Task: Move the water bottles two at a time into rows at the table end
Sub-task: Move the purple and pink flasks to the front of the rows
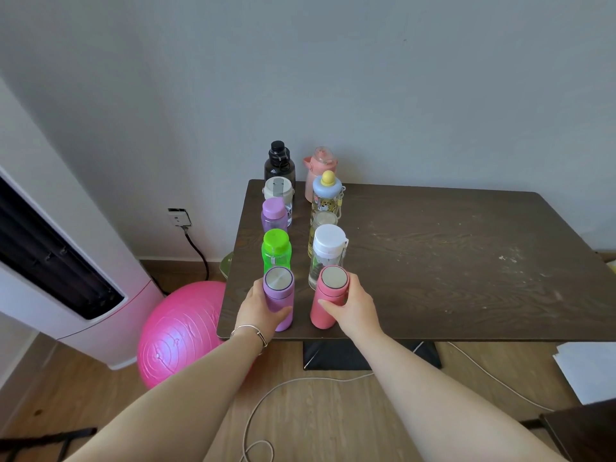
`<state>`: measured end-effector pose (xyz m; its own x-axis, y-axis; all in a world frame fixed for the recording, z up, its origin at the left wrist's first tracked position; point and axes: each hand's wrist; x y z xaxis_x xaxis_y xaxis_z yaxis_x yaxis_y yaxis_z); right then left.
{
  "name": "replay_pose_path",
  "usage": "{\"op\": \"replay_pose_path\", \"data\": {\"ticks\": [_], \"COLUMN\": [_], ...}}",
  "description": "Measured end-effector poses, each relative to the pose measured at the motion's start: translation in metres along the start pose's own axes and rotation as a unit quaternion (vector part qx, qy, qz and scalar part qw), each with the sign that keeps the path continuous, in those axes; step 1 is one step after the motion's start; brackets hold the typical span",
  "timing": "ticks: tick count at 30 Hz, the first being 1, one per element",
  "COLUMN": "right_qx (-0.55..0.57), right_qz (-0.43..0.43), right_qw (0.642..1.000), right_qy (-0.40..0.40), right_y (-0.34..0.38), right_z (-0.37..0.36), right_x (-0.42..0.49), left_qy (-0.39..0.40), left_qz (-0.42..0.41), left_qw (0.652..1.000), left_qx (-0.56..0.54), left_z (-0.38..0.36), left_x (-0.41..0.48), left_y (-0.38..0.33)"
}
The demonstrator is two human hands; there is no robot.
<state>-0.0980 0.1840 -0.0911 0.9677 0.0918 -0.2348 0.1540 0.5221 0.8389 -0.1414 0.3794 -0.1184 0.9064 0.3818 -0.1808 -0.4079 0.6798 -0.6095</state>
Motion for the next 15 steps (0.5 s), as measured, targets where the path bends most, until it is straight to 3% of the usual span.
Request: {"op": "replay_pose_path", "data": {"ticks": [15], "right_qx": [-0.068], "right_qz": [-0.007], "right_qw": [0.998], "right_qy": [0.010], "right_y": [0.0008], "right_z": [-0.0026], "right_x": [0.0001], "left_qy": [0.011], "left_qz": [0.006], "left_qw": [1.000], "left_qx": [-0.002], "left_z": [-0.0002], "left_x": [0.0036], "left_y": [0.0019]}}
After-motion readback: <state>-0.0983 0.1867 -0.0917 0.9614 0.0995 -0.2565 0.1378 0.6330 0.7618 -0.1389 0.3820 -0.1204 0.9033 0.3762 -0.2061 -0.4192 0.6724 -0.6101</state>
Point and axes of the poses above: each hand's wrist, its own x-axis towards the middle knuckle, its own z-axis out of the back of the hand, y = z × x, and after that the axes turned 10 degrees about x, right-handed
